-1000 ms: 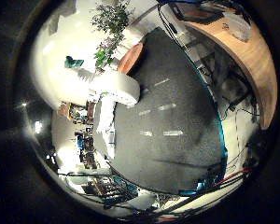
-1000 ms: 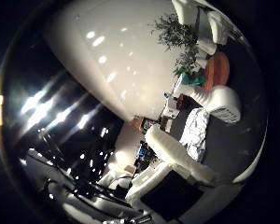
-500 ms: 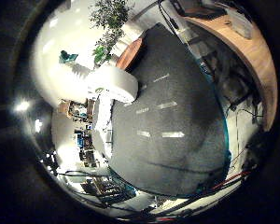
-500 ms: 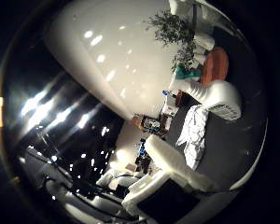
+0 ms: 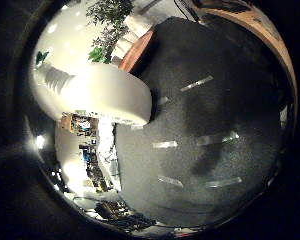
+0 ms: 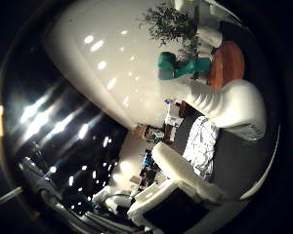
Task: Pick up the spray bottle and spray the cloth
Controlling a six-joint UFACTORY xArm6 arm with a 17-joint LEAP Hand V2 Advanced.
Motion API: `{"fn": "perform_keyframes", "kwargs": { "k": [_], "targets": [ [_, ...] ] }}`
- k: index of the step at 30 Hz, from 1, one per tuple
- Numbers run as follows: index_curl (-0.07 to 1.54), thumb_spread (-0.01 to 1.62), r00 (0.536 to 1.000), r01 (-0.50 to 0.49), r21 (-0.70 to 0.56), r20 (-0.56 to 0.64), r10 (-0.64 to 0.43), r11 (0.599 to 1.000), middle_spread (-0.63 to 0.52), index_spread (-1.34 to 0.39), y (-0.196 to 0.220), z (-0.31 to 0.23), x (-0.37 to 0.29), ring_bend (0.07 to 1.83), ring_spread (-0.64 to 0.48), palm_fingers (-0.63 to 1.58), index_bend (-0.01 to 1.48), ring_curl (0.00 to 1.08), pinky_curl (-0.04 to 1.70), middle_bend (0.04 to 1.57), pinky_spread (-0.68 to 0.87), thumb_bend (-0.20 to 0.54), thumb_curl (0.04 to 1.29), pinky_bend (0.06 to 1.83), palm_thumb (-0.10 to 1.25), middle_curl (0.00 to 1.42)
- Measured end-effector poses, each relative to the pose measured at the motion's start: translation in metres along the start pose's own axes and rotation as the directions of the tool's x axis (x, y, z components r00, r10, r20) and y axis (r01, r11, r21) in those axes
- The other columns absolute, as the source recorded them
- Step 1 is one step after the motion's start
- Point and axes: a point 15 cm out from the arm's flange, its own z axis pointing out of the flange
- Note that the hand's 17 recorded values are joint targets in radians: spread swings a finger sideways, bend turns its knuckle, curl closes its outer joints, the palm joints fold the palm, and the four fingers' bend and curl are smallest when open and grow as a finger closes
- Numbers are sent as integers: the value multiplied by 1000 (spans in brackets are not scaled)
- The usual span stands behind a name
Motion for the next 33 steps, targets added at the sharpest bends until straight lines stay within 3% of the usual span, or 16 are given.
{"fn": "perform_keyframes", "kwargs": {
  "k": [15, 28, 33],
  "targets": [
    [264, 1100, 1000, -6, -29, 22, 7, 1000, 108, -239, -7, 56, -21, 323, 145, 72, 149, 266, 326, 198, 344, -24, 273, 373, 518, 345],
    [256, 1093, 999, -27, -44, 45, 29, 999, 129, -222, -6, 78, -28, 341, 157, 89, 148, 270, 317, 212, 344, -22, 272, 370, 515, 350],
    [234, 1095, 998, -28, -23, 49, 29, 999, 60, -200, -12, 79, -32, 498, 76, 299, 127, 304, 312, 307, 318, -19, 278, 406, 527, 380]
  ]
}}
